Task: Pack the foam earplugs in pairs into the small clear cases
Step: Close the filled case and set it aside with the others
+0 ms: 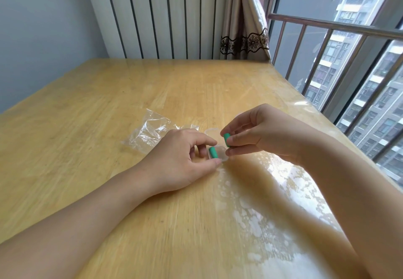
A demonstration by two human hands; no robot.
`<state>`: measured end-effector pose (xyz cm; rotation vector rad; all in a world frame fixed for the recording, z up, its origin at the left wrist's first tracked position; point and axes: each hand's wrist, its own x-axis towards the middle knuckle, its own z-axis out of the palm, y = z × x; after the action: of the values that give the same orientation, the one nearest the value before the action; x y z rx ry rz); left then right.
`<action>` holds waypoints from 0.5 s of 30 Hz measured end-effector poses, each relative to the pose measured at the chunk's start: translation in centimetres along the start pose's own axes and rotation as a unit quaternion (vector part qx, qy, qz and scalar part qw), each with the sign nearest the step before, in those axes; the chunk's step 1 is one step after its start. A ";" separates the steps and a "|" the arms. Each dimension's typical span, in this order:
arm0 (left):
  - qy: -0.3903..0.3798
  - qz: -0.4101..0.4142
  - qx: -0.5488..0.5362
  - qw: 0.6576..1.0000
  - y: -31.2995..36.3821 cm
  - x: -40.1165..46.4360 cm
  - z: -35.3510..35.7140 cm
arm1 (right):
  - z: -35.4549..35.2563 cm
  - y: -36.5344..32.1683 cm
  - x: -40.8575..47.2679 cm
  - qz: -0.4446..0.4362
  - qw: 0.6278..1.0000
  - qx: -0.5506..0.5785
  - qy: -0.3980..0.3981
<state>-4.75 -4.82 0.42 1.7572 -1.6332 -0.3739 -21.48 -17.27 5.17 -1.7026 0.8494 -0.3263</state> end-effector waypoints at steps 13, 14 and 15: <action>-0.011 -0.004 0.003 1.000 -0.1 0.2 -0.1 | 0.9 0.4 0.6 -0.015 0.990 -0.140 -0.005; -0.012 -0.006 0.001 1.000 -0.1 0.2 -0.1 | 1.0 0.4 0.7 -0.016 0.990 -0.139 -0.005; -0.012 -0.007 -0.001 1.000 -0.1 0.3 -0.1 | 1.0 0.5 0.7 -0.018 0.990 -0.139 -0.006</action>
<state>-4.52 -5.03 0.51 1.7703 -1.6380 -0.4041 -20.56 -17.09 4.28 -1.9773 0.8878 -0.2303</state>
